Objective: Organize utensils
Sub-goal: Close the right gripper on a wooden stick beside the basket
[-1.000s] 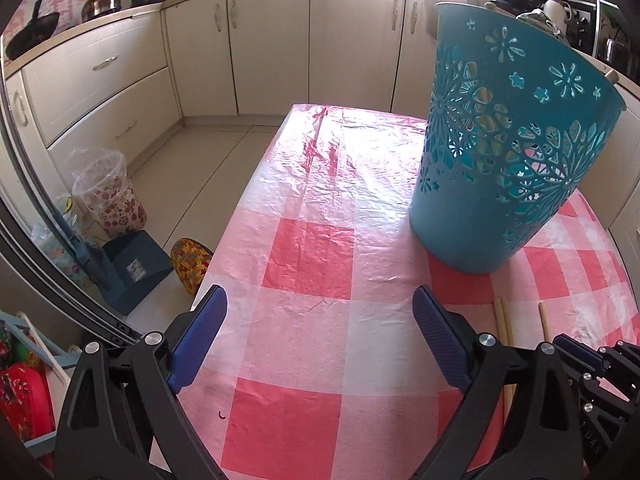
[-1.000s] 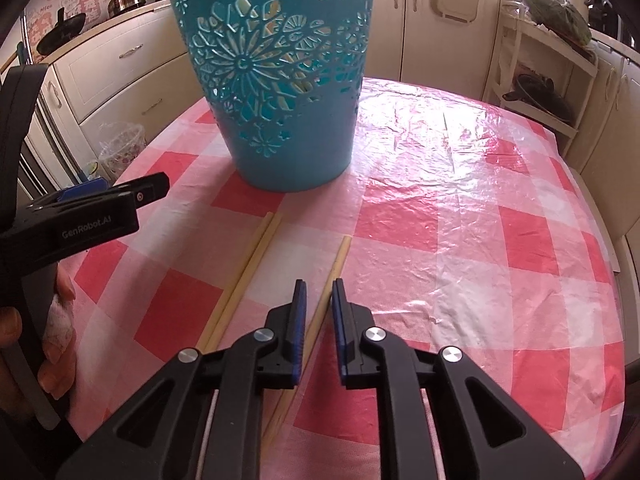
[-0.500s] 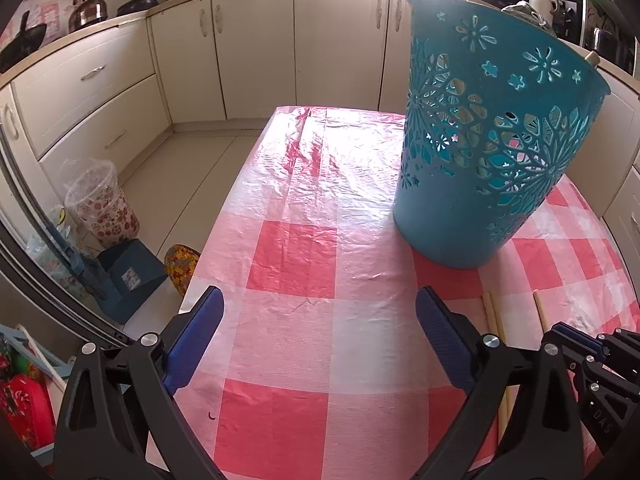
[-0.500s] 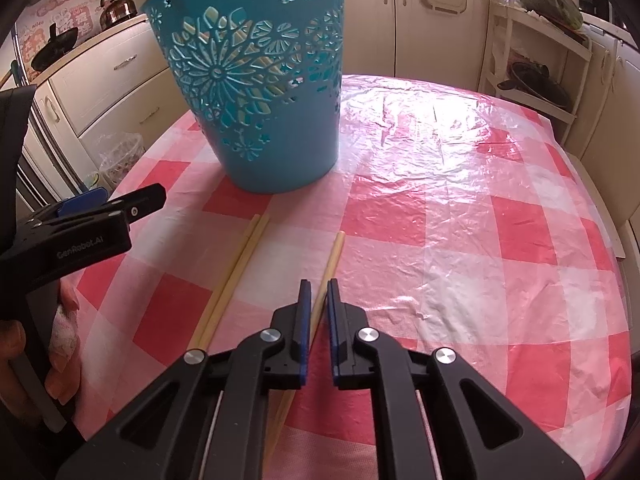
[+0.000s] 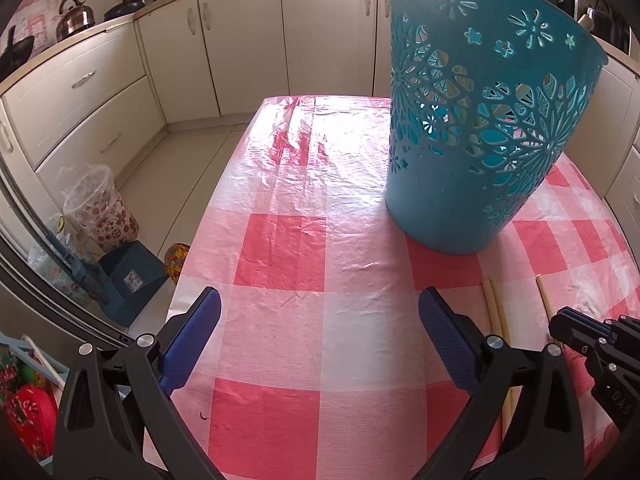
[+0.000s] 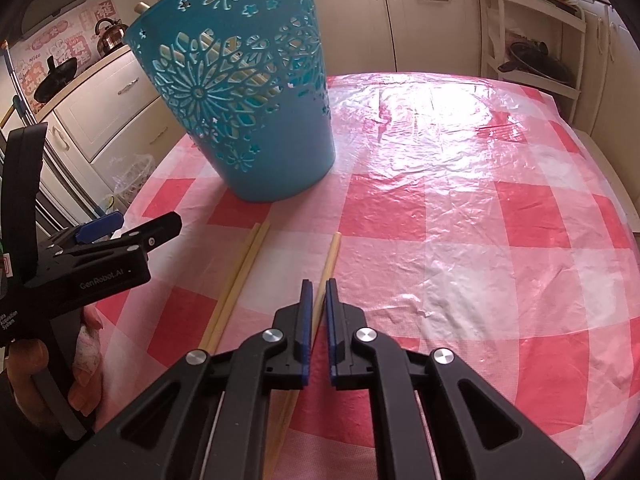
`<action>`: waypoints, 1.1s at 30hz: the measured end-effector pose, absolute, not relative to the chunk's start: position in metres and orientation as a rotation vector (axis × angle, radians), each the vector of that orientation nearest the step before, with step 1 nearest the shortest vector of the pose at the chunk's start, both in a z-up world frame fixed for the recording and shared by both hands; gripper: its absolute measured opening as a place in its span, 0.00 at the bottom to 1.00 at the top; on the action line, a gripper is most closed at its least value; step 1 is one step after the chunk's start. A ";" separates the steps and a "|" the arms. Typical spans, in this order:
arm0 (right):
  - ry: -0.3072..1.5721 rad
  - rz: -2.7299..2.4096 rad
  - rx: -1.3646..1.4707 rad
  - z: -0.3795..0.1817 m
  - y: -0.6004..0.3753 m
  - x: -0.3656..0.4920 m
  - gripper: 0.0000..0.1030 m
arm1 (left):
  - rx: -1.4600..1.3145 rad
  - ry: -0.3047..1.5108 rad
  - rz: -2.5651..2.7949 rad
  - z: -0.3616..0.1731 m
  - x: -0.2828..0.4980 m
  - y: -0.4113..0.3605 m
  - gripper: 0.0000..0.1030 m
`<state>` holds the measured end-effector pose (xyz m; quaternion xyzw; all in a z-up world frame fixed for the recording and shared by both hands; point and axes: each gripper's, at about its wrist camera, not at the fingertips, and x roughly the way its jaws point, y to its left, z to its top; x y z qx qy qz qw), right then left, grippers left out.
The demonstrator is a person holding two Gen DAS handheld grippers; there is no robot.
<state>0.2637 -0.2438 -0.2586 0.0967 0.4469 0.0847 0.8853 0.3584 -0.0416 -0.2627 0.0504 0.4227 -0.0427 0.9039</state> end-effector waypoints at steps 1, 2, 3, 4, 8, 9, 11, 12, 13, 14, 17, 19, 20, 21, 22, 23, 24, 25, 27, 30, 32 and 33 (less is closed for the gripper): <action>0.930 0.178 0.206 -0.259 -0.245 0.264 0.07 | 0.104 0.874 -0.088 -0.263 0.358 -0.042 0.92; 0.931 0.180 0.210 -0.259 -0.245 0.265 0.07 | 0.104 0.876 -0.088 -0.263 0.359 -0.041 0.92; 0.932 0.183 0.215 -0.259 -0.246 0.265 0.06 | 0.105 0.877 -0.088 -0.263 0.359 -0.041 0.92; 0.932 0.188 0.218 -0.259 -0.247 0.265 0.06 | 0.105 0.878 -0.089 -0.263 0.359 -0.042 0.92; 0.933 0.198 0.222 -0.259 -0.247 0.264 0.06 | 0.109 0.885 -0.089 -0.265 0.360 -0.042 0.92; 0.933 0.201 0.222 -0.259 -0.247 0.264 0.06 | 0.110 0.886 -0.089 -0.265 0.361 -0.042 0.92; 0.934 0.203 0.224 -0.259 -0.246 0.264 0.06 | 0.112 0.887 -0.089 -0.266 0.361 -0.041 0.92; 0.933 0.204 0.226 -0.259 -0.247 0.263 0.06 | 0.113 0.888 -0.089 -0.267 0.362 -0.042 0.92; 0.931 0.206 0.229 -0.259 -0.247 0.263 0.06 | 0.113 0.890 -0.089 -0.267 0.362 -0.042 0.92; 0.927 0.209 0.232 -0.258 -0.248 0.263 0.06 | 0.114 0.890 -0.089 -0.267 0.362 -0.042 0.92; 0.913 0.218 0.252 -0.256 -0.252 0.261 0.06 | 0.114 0.891 -0.088 -0.268 0.362 -0.042 0.92; 0.905 0.224 0.270 -0.254 -0.255 0.259 0.06 | 0.114 0.891 -0.089 -0.268 0.362 -0.042 0.92; 0.902 0.228 0.281 -0.254 -0.258 0.258 0.06 | 0.114 0.891 -0.089 -0.268 0.362 -0.042 0.92; 0.897 0.231 0.294 -0.253 -0.261 0.257 0.06 | 0.114 0.892 -0.089 -0.268 0.361 -0.043 0.92; 0.892 0.235 0.306 -0.252 -0.263 0.256 0.06 | 0.115 0.893 -0.090 -0.269 0.361 -0.043 0.92; 0.888 0.243 0.323 -0.251 -0.266 0.255 0.06 | 0.115 0.894 -0.090 -0.269 0.361 -0.043 0.92; 0.884 0.252 0.349 -0.249 -0.271 0.253 0.06 | 0.116 0.895 -0.090 -0.269 0.362 -0.043 0.92; 0.878 0.261 0.374 -0.247 -0.275 0.252 0.06 | 0.117 0.896 -0.090 -0.270 0.362 -0.043 0.92; 0.861 0.274 0.399 -0.242 -0.278 0.251 0.05 | 0.119 0.899 -0.091 -0.271 0.362 -0.044 0.92; 0.821 0.291 0.425 -0.227 -0.285 0.247 0.05 | 0.122 0.902 -0.091 -0.271 0.362 -0.044 0.92; 0.795 0.299 0.443 -0.216 -0.288 0.247 0.05 | 0.124 0.904 -0.090 -0.272 0.362 -0.045 0.92; 0.783 0.302 0.451 -0.211 -0.290 0.246 0.05 | 0.125 0.905 -0.090 -0.272 0.363 -0.045 0.92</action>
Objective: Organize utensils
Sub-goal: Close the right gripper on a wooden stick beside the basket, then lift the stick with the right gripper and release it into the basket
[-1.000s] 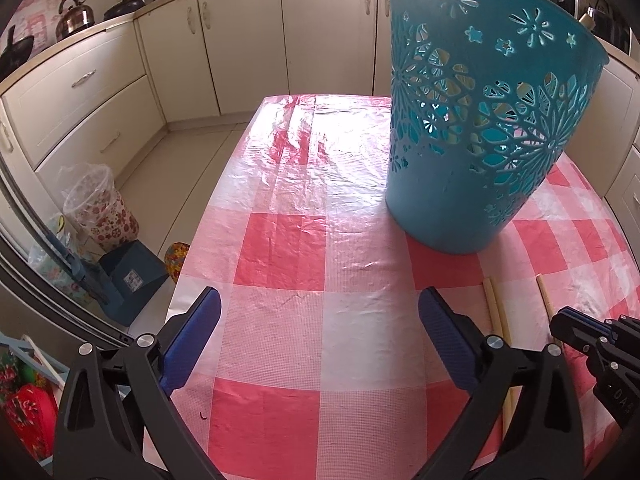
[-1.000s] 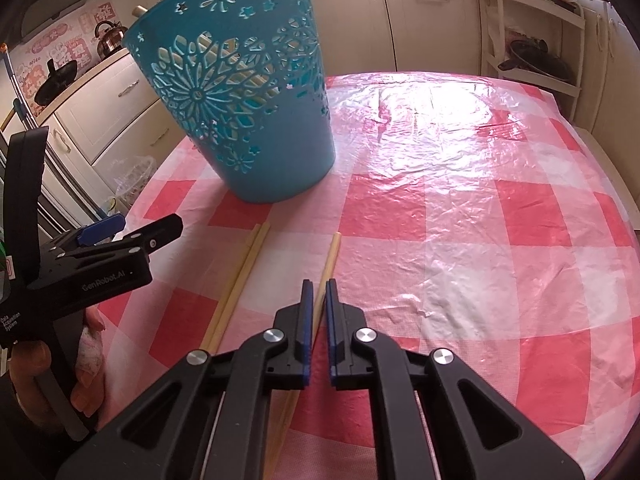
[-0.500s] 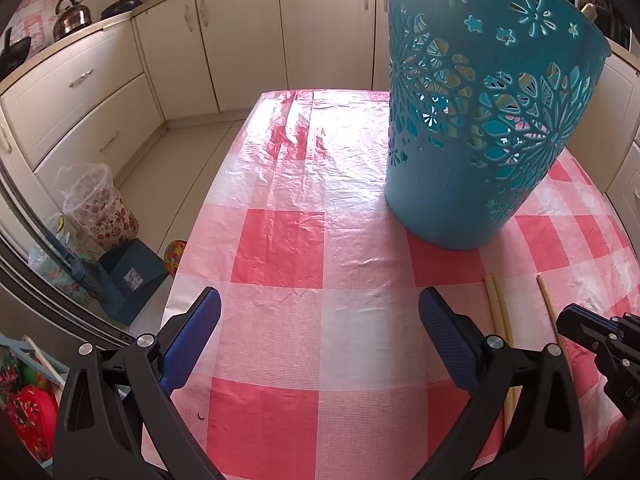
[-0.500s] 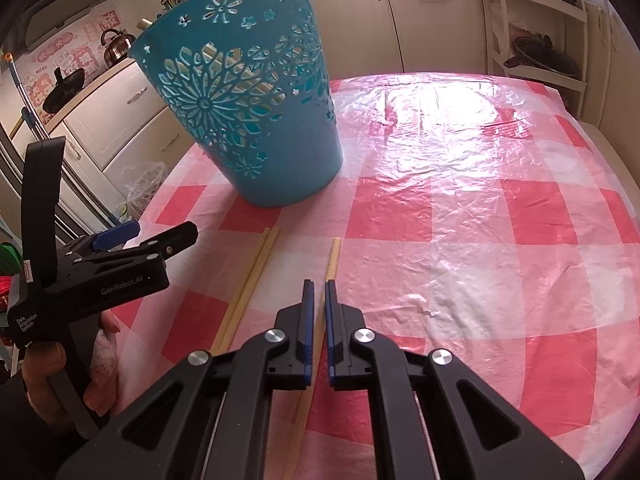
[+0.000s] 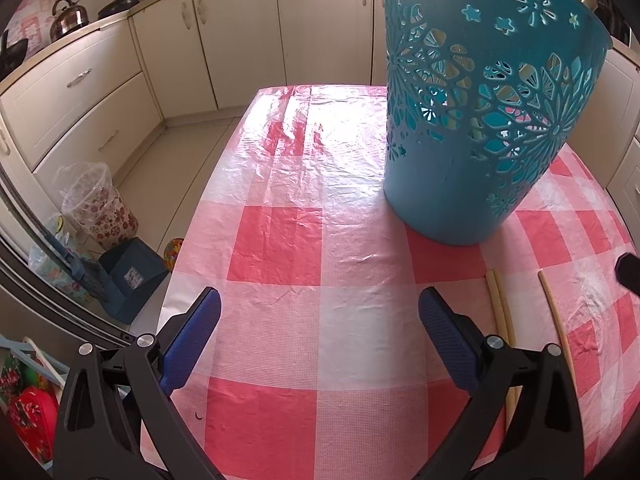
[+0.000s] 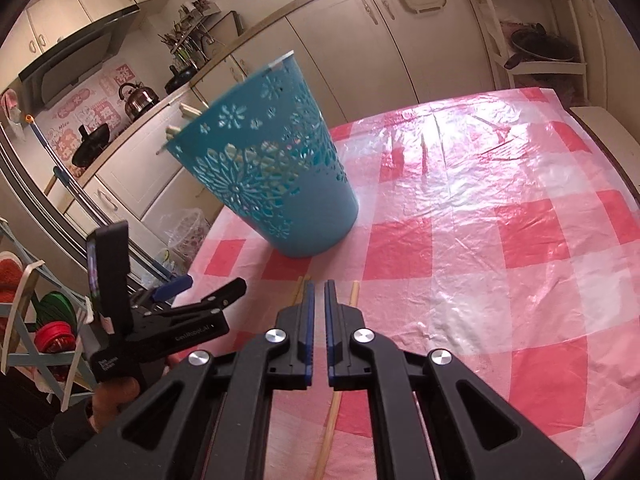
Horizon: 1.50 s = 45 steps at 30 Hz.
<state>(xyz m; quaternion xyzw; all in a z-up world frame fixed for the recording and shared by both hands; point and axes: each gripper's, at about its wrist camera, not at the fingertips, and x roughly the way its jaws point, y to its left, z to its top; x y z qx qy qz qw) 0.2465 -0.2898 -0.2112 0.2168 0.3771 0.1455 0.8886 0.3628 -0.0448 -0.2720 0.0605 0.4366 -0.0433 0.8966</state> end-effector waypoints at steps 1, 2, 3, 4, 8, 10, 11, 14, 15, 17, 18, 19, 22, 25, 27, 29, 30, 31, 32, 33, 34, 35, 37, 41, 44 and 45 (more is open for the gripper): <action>0.771 0.304 0.454 -0.205 -0.292 0.246 0.05 | 0.127 0.905 -0.089 -0.272 0.363 -0.045 0.92; 0.764 0.303 0.453 -0.201 -0.293 0.246 0.05 | 0.128 0.906 -0.089 -0.273 0.363 -0.045 0.92; 0.766 0.302 0.446 -0.198 -0.293 0.246 0.05 | 0.129 0.907 -0.088 -0.273 0.363 -0.046 0.92; 0.778 0.296 0.429 -0.197 -0.292 0.247 0.05 | 0.131 0.907 -0.087 -0.273 0.363 -0.047 0.92; 0.863 0.251 0.302 -0.212 -0.270 0.253 0.19 | 0.135 0.909 -0.085 -0.273 0.363 -0.048 0.92; 0.896 0.228 0.254 -0.222 -0.260 0.255 0.21 | 0.135 0.910 -0.085 -0.272 0.363 -0.048 0.92; 0.909 0.216 0.225 -0.226 -0.255 0.257 0.21 | 0.134 0.910 -0.085 -0.273 0.363 -0.048 0.92; 0.947 0.180 0.137 -0.238 -0.242 0.263 0.21 | 0.135 0.909 -0.086 -0.272 0.363 -0.048 0.92; 0.959 0.166 0.116 -0.241 -0.239 0.266 0.20 | 0.134 0.910 -0.085 -0.272 0.363 -0.048 0.92; 0.981 0.152 0.097 -0.249 -0.237 0.268 0.17 | 0.133 0.909 -0.085 -0.272 0.363 -0.048 0.92; 0.969 0.142 0.071 -0.249 -0.235 0.267 0.15 | 0.133 0.910 -0.086 -0.272 0.363 -0.048 0.92; 0.963 0.135 0.041 -0.249 -0.234 0.265 0.13 | 0.132 0.910 -0.086 -0.272 0.362 -0.048 0.92; 0.958 0.141 0.036 -0.249 -0.236 0.261 0.05 | 0.134 0.910 -0.086 -0.272 0.363 -0.049 0.92; 0.927 0.166 0.134 -0.241 -0.248 0.257 0.05 | 0.132 0.910 -0.086 -0.272 0.363 -0.049 0.92; 0.881 0.208 0.224 -0.227 -0.261 0.252 0.05 | 0.133 0.910 -0.086 -0.272 0.363 -0.049 0.92; 0.816 0.266 0.322 -0.205 -0.273 0.247 0.05 | 0.135 0.911 -0.086 -0.273 0.363 -0.049 0.92; 0.782 0.293 0.371 -0.193 -0.279 0.246 0.05 | 0.136 0.911 -0.086 -0.273 0.364 -0.049 0.92; 0.747 0.316 0.413 -0.180 -0.284 0.247 0.05 | 0.137 0.911 -0.086 -0.273 0.364 -0.048 0.92; 0.713 0.335 0.445 -0.167 -0.287 0.248 0.05 | 0.137 0.912 -0.085 -0.273 0.364 -0.049 0.92; 0.674 0.354 0.471 -0.152 -0.290 0.250 0.05 | 0.138 0.912 -0.085 -0.273 0.364 -0.049 0.92; 0.634 0.373 0.487 -0.137 -0.291 0.253 0.05 | 0.138 0.912 -0.084 -0.273 0.364 -0.049 0.92; 0.603 0.388 0.491 -0.123 -0.289 0.260 0.05 | 0.138 0.912 -0.084 -0.273 0.364 -0.049 0.92; 0.535 0.416 0.475 -0.094 -0.283 0.268 0.04 | 0.137 0.912 -0.085 -0.273 0.364 -0.049 0.92; 0.454 0.452 0.421 -0.053 -0.266 0.282 0.02 | 0.132 0.911 -0.087 -0.273 0.362 -0.048 0.92; 0.461 0.456 0.354 -0.041 -0.255 0.287 0.02 | 0.129 0.909 -0.091 -0.272 0.361 -0.047 0.92; 0.478 0.447 0.334 -0.042 -0.252 0.287 0.02 | 0.126 0.909 -0.091 -0.271 0.362 -0.046 0.92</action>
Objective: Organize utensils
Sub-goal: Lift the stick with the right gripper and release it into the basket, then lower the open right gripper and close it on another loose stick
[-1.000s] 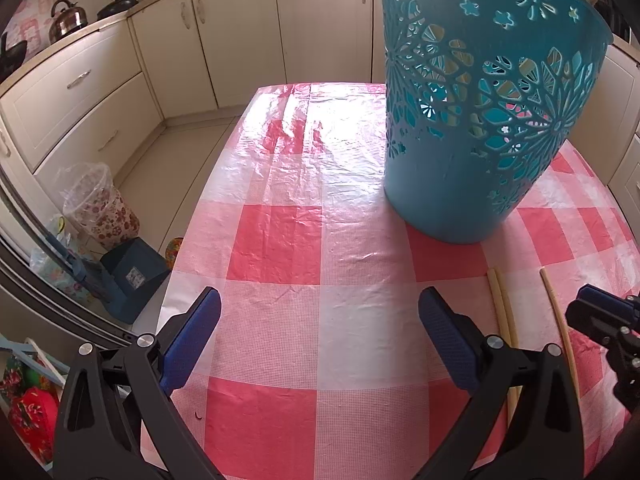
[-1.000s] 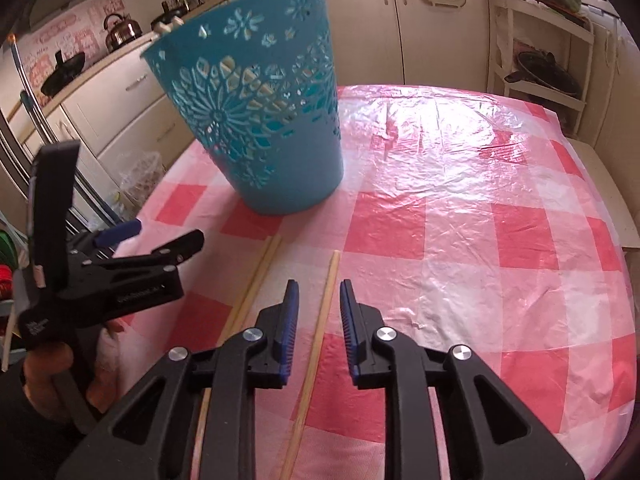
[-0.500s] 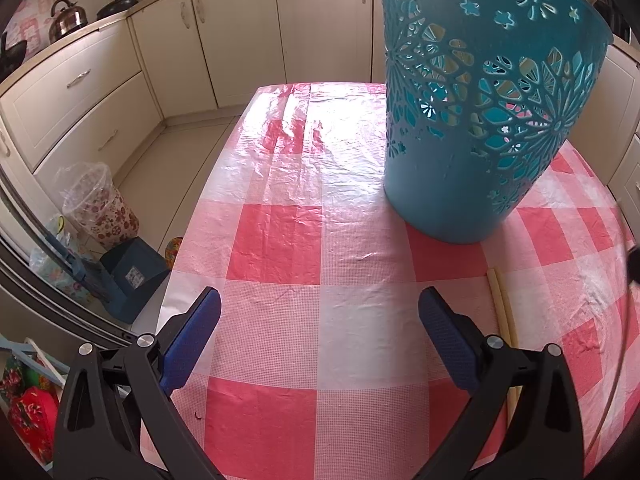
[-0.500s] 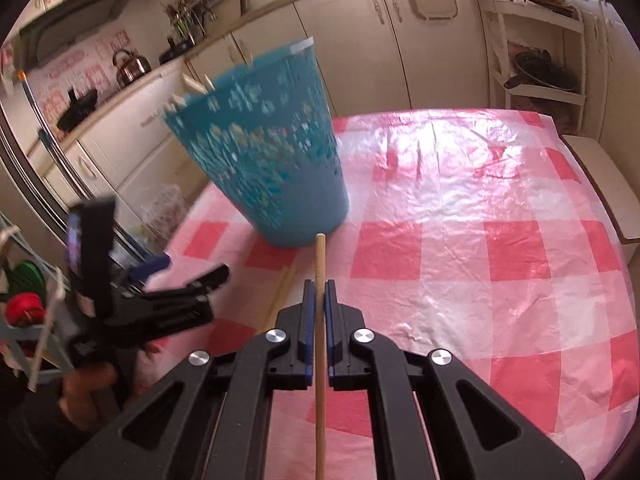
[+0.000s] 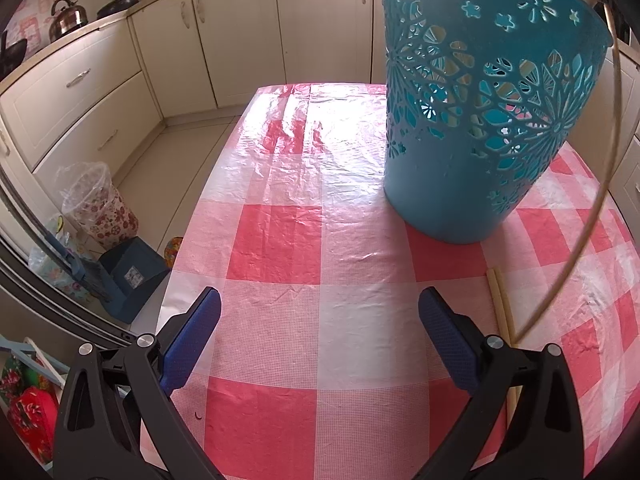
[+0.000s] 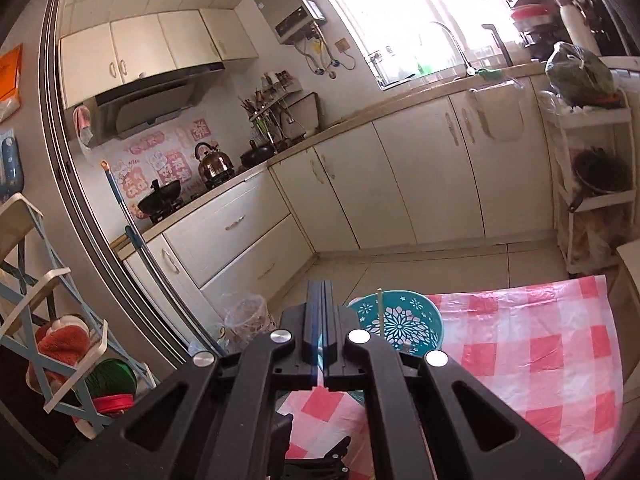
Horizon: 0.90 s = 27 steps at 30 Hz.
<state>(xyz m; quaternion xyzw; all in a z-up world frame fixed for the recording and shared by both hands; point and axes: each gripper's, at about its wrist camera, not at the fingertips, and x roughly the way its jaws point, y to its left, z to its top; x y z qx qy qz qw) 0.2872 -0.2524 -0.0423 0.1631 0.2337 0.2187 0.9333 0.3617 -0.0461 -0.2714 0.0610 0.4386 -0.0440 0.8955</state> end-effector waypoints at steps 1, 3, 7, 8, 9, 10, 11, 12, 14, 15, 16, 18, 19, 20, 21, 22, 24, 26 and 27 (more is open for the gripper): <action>0.499 0.426 0.324 -0.049 -0.252 0.285 0.02 | 0.124 0.909 -0.092 -0.271 0.361 -0.046 0.92; 0.575 0.386 0.340 -0.070 -0.259 0.283 0.02 | 0.121 0.909 -0.094 -0.271 0.362 -0.045 0.92; 0.782 0.212 0.453 -0.147 -0.289 0.280 0.39 | 0.120 0.908 -0.098 -0.270 0.361 -0.044 0.92; 0.839 0.170 0.488 -0.168 -0.299 0.281 0.40 | 0.120 0.908 -0.098 -0.270 0.362 -0.044 0.92; 0.884 0.140 0.515 -0.184 -0.305 0.283 0.40 | 0.120 0.908 -0.098 -0.270 0.362 -0.044 0.92; 0.925 0.086 0.524 -0.199 -0.313 0.287 0.40 | 0.122 0.909 -0.098 -0.270 0.362 -0.044 0.92; 0.951 0.033 0.518 -0.209 -0.317 0.291 0.40 | 0.125 0.909 -0.098 -0.270 0.362 -0.044 0.92; 0.959 0.001 0.516 -0.216 -0.320 0.296 0.40 | 0.128 0.909 -0.097 -0.270 0.362 -0.045 0.92; 0.961 -0.056 0.489 -0.225 -0.320 0.310 0.40 | 0.131 0.912 -0.096 -0.271 0.362 -0.046 0.92; 0.965 -0.071 0.469 -0.229 -0.317 0.318 0.40 | 0.132 0.913 -0.096 -0.271 0.362 -0.046 0.92; 0.974 -0.080 0.437 -0.234 -0.311 0.327 0.41 | 0.133 0.914 -0.095 -0.271 0.362 -0.046 0.92; 0.999 -0.104 0.340 -0.245 -0.300 0.339 0.42 | 0.134 0.915 -0.095 -0.272 0.362 -0.047 0.92; 0.990 -0.108 0.289 -0.248 -0.294 0.341 0.43 | 0.133 0.915 -0.095 -0.272 0.362 -0.047 0.92; 0.981 -0.107 0.243 -0.250 -0.289 0.342 0.42 | 0.132 0.915 -0.095 -0.272 0.362 -0.046 0.92; 0.974 -0.099 0.202 -0.250 -0.286 0.340 0.34 | 0.131 0.915 -0.096 -0.272 0.363 -0.046 0.92; 0.975 -0.074 0.169 -0.250 -0.284 0.337 0.28 | 0.129 0.915 -0.097 -0.272 0.363 -0.046 0.92; 0.994 0.011 0.145 -0.249 -0.287 0.328 0.15 | 0.130 0.915 -0.100 -0.272 0.363 -0.047 0.92; 1.002 0.097 0.121 -0.247 -0.290 0.317 0.10 | 0.133 0.915 -0.102 -0.272 0.363 -0.047 0.92; 1.007 0.155 0.111 -0.246 -0.290 0.310 0.07 | 0.133 0.914 -0.102 -0.272 0.363 -0.046 0.92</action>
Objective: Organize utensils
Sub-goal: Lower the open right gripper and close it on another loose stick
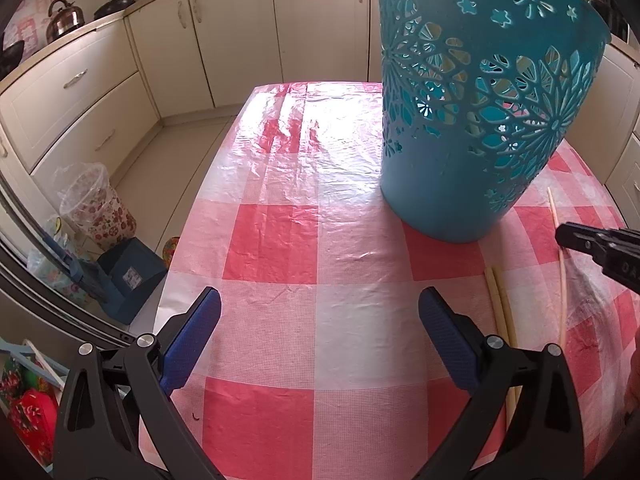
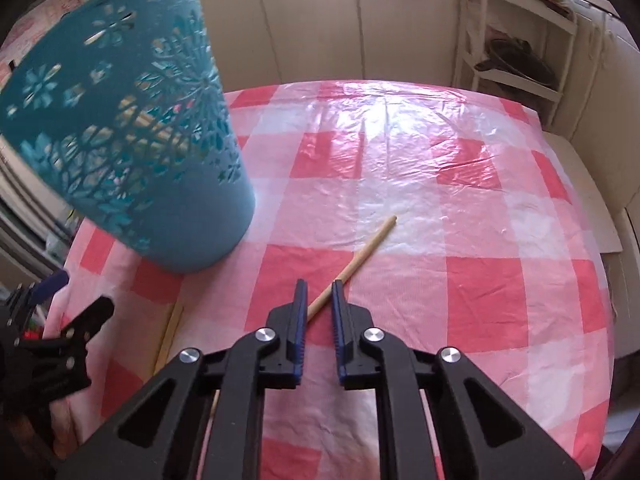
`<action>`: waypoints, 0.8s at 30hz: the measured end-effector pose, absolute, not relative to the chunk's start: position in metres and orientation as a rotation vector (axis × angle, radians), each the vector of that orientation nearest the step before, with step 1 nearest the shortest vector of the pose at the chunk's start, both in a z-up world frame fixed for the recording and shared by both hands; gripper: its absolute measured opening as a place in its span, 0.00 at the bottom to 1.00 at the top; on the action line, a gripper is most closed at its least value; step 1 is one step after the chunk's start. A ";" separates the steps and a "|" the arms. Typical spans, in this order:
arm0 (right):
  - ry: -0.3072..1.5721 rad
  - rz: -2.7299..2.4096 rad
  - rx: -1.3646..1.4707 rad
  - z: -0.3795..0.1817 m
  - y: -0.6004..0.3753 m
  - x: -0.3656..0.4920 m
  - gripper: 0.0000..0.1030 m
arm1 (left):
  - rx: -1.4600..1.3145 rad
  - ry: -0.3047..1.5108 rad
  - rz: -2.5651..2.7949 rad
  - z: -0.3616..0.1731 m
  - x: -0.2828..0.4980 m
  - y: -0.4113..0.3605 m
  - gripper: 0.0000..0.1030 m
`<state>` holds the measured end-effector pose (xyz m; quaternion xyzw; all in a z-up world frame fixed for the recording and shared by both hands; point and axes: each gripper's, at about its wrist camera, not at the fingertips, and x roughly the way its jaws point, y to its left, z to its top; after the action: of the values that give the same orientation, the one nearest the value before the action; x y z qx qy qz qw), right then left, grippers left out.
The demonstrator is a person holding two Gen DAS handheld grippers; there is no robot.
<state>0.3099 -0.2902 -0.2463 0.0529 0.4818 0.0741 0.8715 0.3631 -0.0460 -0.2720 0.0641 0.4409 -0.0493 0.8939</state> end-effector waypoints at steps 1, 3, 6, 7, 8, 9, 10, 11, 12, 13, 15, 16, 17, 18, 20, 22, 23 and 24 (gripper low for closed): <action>1.013 0.206 0.101 -0.245 -0.292 0.303 0.05 | 0.133 0.914 -0.103 -0.272 0.363 -0.046 0.92; 1.032 0.226 0.076 -0.245 -0.296 0.295 0.05 | 0.133 0.915 -0.102 -0.272 0.363 -0.046 0.92; 1.045 0.163 0.149 -0.245 -0.309 0.295 0.12 | 0.138 0.915 -0.102 -0.272 0.362 -0.047 0.92; 1.045 0.135 0.191 -0.245 -0.313 0.298 0.18 | 0.140 0.916 -0.101 -0.272 0.362 -0.048 0.92; 1.039 0.101 0.224 -0.245 -0.315 0.301 0.33 | 0.141 0.917 -0.101 -0.272 0.362 -0.048 0.92; 1.032 0.063 0.250 -0.245 -0.317 0.304 0.41 | 0.142 0.918 -0.101 -0.273 0.362 -0.048 0.92; 1.025 0.038 0.276 -0.245 -0.316 0.307 0.43 | 0.142 0.918 -0.101 -0.273 0.362 -0.048 0.92; 1.020 0.025 0.283 -0.245 -0.313 0.309 0.44 | 0.142 0.920 -0.101 -0.273 0.362 -0.048 0.92; 1.016 0.011 0.269 -0.245 -0.308 0.311 0.44 | 0.142 0.920 -0.101 -0.273 0.362 -0.047 0.92; 1.009 0.000 0.231 -0.245 -0.301 0.313 0.44 | 0.142 0.920 -0.101 -0.273 0.363 -0.047 0.92; 0.997 -0.015 0.121 -0.248 -0.284 0.322 0.31 | 0.141 0.920 -0.102 -0.273 0.363 -0.047 0.92; 0.992 -0.004 0.066 -0.249 -0.278 0.320 0.23 | 0.140 0.920 -0.102 -0.273 0.363 -0.046 0.92; 0.994 0.042 0.060 -0.248 -0.273 0.318 0.11 | 0.138 0.919 -0.103 -0.273 0.364 -0.046 0.92; 1.003 0.098 0.071 -0.248 -0.272 0.315 0.06 | 0.136 0.918 -0.104 -0.273 0.364 -0.046 0.92; 1.006 0.143 0.033 -0.247 -0.270 0.308 0.06 | 0.134 0.918 -0.106 -0.273 0.364 -0.046 0.92; 1.018 0.157 0.027 -0.249 -0.273 0.301 0.06 | 0.137 0.917 -0.105 -0.273 0.364 -0.046 0.92; 1.027 0.153 0.033 -0.249 -0.274 0.301 0.06 | 0.137 0.917 -0.106 -0.273 0.363 -0.046 0.92; 1.033 0.151 0.034 -0.247 -0.274 0.303 0.06 | 0.137 0.918 -0.105 -0.273 0.363 -0.046 0.92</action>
<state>0.3033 -0.2737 -0.2467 0.0163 0.4933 0.0720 0.8667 0.3631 -0.0458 -0.2730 0.0661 0.4423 -0.0508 0.8930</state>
